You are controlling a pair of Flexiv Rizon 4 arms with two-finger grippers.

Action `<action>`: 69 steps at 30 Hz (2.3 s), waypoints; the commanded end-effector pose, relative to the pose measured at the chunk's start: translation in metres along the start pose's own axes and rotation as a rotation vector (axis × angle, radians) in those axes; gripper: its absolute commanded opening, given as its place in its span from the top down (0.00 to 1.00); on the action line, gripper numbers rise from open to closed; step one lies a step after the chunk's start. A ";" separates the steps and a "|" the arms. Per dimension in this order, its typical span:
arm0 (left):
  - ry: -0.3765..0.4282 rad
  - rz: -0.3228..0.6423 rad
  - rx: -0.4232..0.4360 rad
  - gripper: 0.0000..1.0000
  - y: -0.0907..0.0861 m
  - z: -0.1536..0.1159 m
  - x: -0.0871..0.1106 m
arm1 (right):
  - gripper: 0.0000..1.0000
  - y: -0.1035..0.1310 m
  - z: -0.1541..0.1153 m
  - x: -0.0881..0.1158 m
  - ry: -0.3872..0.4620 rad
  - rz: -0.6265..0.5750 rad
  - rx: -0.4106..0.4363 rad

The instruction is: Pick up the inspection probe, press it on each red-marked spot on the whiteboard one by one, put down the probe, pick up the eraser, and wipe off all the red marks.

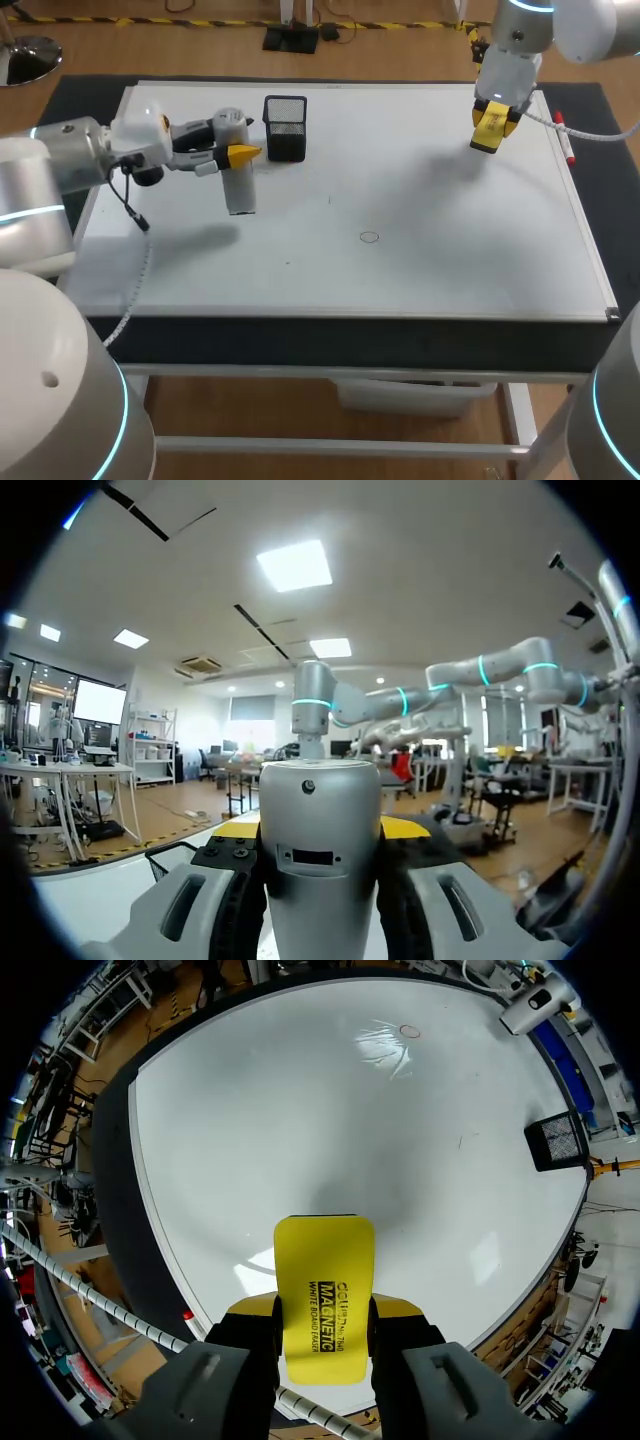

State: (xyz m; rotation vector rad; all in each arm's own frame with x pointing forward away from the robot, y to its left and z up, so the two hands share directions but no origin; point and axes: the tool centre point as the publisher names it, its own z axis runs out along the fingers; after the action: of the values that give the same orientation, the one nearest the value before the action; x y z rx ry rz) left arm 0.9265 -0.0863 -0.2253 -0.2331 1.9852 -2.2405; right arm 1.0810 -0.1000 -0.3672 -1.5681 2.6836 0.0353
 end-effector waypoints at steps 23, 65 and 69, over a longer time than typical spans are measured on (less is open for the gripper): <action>0.004 0.000 0.003 1.00 0.000 0.000 -0.001 | 1.00 0.194 0.001 -0.009 -0.042 -0.402 -0.013; 0.004 0.000 0.003 1.00 0.000 0.000 -0.001 | 1.00 0.302 0.059 -0.129 0.044 -0.713 -0.027; 0.004 0.000 0.003 1.00 0.000 0.000 -0.001 | 1.00 0.299 0.066 -0.128 0.050 -0.705 -0.030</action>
State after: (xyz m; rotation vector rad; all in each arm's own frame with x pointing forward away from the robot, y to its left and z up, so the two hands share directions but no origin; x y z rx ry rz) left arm 0.9268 -0.0866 -0.2257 -0.2315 1.9849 -2.2419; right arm 0.8821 0.1611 -0.4247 -2.4345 2.0103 0.0175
